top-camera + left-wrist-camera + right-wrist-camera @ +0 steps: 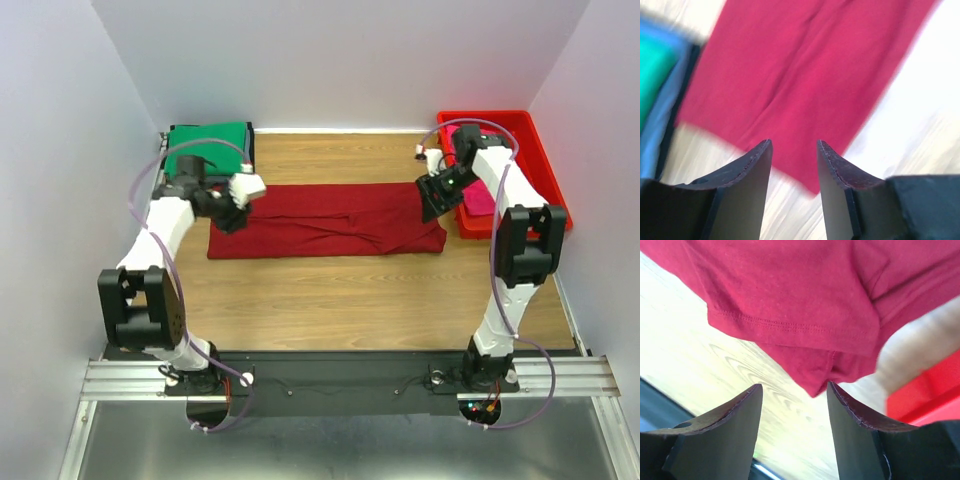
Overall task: Fold and stack the t-shirts
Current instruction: Fold the tshirt
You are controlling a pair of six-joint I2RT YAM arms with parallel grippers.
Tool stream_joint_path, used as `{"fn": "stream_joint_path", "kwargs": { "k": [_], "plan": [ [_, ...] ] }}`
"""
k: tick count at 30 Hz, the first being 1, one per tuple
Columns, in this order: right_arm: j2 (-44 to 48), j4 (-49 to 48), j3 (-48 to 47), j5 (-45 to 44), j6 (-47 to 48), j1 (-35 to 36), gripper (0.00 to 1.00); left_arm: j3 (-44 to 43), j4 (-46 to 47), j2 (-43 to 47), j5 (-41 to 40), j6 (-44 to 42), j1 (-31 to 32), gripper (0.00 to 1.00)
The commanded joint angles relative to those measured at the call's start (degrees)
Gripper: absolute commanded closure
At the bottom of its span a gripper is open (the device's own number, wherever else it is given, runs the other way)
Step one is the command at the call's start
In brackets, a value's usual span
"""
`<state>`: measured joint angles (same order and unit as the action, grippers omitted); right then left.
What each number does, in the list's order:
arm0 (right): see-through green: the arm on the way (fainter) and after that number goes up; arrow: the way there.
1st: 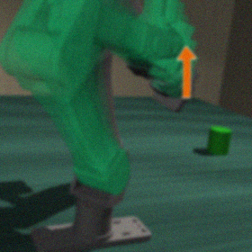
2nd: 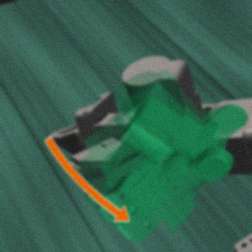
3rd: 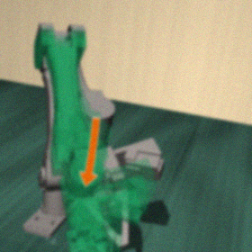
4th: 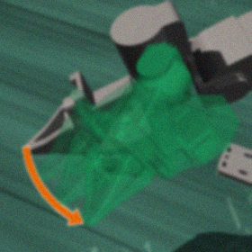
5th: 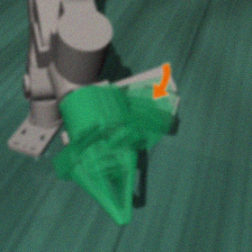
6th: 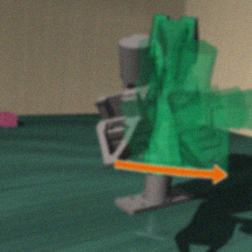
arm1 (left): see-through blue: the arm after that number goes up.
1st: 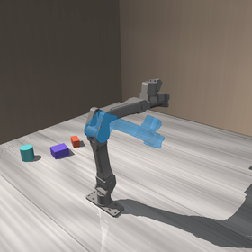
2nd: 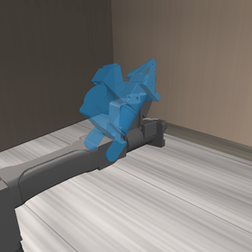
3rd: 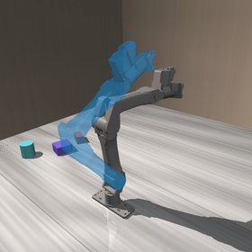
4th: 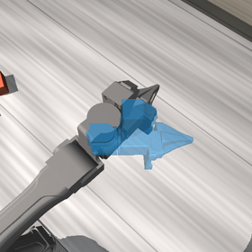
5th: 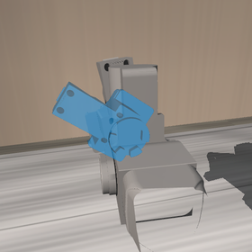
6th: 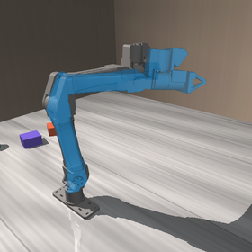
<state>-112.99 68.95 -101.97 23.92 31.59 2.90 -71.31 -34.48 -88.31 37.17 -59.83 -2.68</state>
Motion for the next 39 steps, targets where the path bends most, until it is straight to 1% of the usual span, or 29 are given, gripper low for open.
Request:
{"fn": "stream_joint_path", "kwargs": {
  "k": [1,2,3,4,6,7,10,11,12,14,15,20,22,26,31,39],
  "plan": [
    [0.49,-3.28,1.25,7.63,-9.87,-2.63,0.40,9.58,8.06,7.60,4.48,6.90,10.71,0.48],
    [0.32,-4.08,0.99,7.63,-9.89,-2.63,0.40,11.09,10.90,8.67,4.49,8.66,13.03,0.48],
    [0.14,-4.69,0.73,7.54,-11.54,-4.20,0.40,12.41,16.93,9.55,4.14,10.07,16.09,0.48],
    [-0.04,-5.40,0.03,7.54,-12.43,-4.30,0.40,13.47,20.21,10.08,2.40,13.22,21.69,0.48],
    [-1.44,-7.50,-0.94,6.14,-15.85,-4.30,0.41,15.23,26.10,10.27,0.20,15.53,27.87,0.48],
    [-1.97,-7.86,-2.08,5.88,-16.47,-4.30,0.41,15.23,30.83,8.70,-2.25,17.10,33.64,0.48],
    [-4.25,-9.53,-2.97,3.94,-19.37,-4.30,0.44,10.50,34.21,3.34,-5.52,18.08,40.36,0.48],
    [-4.69,-9.97,-3.05,3.42,-19.90,-4.30,0.46,7.36,35.87,-0.42,-6.22,18.52,43.43,0.48],
    [-5.39,-10.84,-2.97,2.28,-21.21,-4.30,0.48,5.76,37.71,-2.28,-6.67,18.44,44.94,0.48],
    [-5.84,-11.81,-2.71,0.52,-22.18,-4.30,0.48,1.46,39.39,-7.10,-7.02,17.65,48.10,0.48],
    [-6.19,-12.17,-2.62,-0.01,-22.54,-4.30,0.48,0.04,40.88,-8.62,-7.63,17.65,48.99,0.47],
    [-6.63,-14.45,-2.18,-3.70,-25.00,-4.30,0.48,-6.90,42.30,-18.36,-9.39,16.07,53.30,0.45],
    [-6.72,-14.89,-1.83,-4.32,-25.53,-4.30,0.50,-7.27,43.52,-20.14,-10.88,14.84,55.05,0.45],
    [-7.33,-14.89,-0.87,-5.55,-26.32,-4.30,0.52,-8.05,44.50,-23.91,-13.43,14.22,56.38,0.46],
    [-7.59,-15.25,1.69,-5.73,-25.71,-4.30,0.52,-6.04,44.67,-24.19,-16.42,12.73,56.38,0.45],
    [-8.48,-15.86,3.01,-5.64,-25.97,-4.30,0.52,-4.37,44.41,-23.92,-17.22,11.58,56.38,0.43]
  ]
}}
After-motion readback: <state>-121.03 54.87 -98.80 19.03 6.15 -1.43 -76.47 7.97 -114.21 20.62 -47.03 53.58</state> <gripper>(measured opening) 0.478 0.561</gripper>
